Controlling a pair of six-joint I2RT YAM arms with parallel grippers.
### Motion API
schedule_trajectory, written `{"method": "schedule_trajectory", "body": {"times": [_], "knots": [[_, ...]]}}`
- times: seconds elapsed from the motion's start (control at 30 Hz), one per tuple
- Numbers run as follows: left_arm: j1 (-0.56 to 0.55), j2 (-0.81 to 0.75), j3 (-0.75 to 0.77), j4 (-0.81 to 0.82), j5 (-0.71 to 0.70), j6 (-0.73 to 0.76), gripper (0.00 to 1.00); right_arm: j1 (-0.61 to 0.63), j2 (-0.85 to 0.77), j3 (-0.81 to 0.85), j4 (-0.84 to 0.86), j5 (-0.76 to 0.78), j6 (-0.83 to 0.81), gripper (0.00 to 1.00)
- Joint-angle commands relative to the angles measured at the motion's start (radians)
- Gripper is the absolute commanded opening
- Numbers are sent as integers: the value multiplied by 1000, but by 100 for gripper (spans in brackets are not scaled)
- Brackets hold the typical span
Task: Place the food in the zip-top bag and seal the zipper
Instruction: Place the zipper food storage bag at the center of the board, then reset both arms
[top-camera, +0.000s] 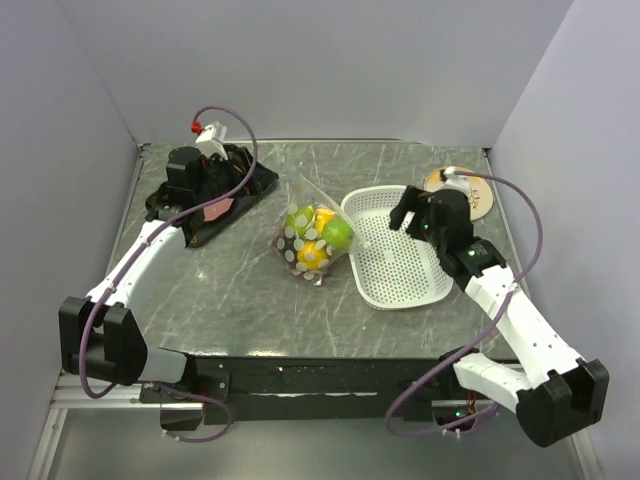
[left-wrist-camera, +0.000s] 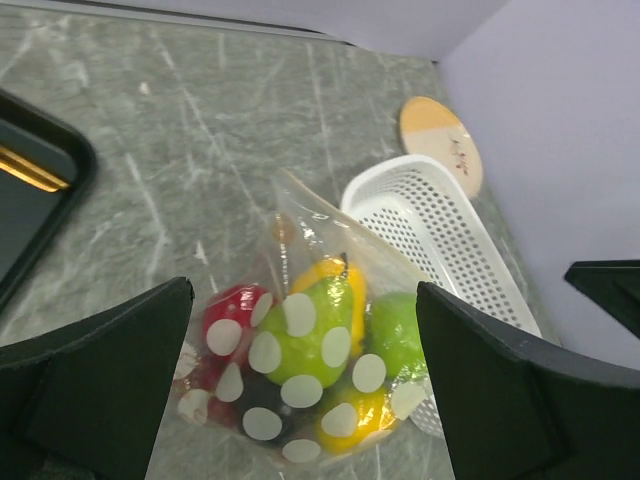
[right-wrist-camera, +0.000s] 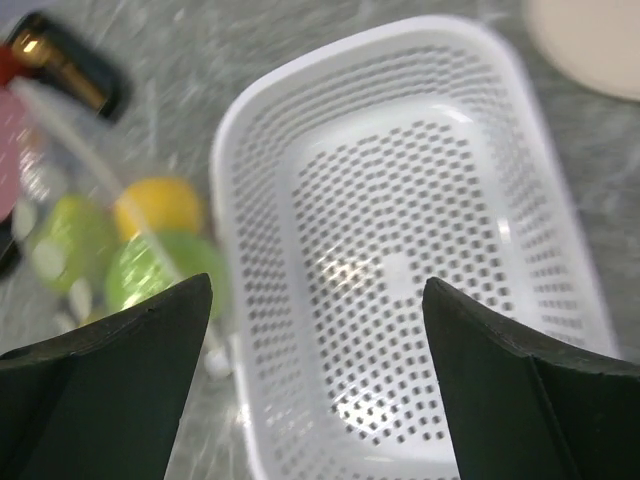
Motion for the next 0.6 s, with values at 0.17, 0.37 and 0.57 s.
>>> {"method": "schedule_trajectory", "body": {"times": [0.17, 0.37, 0.57], "knots": [[-2, -125, 71, -195, -268, 53, 99, -311, 96, -12, 125, -77, 3, 95], [-3, -255, -49, -148, -366, 44, 99, -365, 89, -110, 253, 45, -16, 98], [-3, -275, -71, -148, -429, 29, 99, -399, 78, -216, 376, 246, -39, 100]]}}
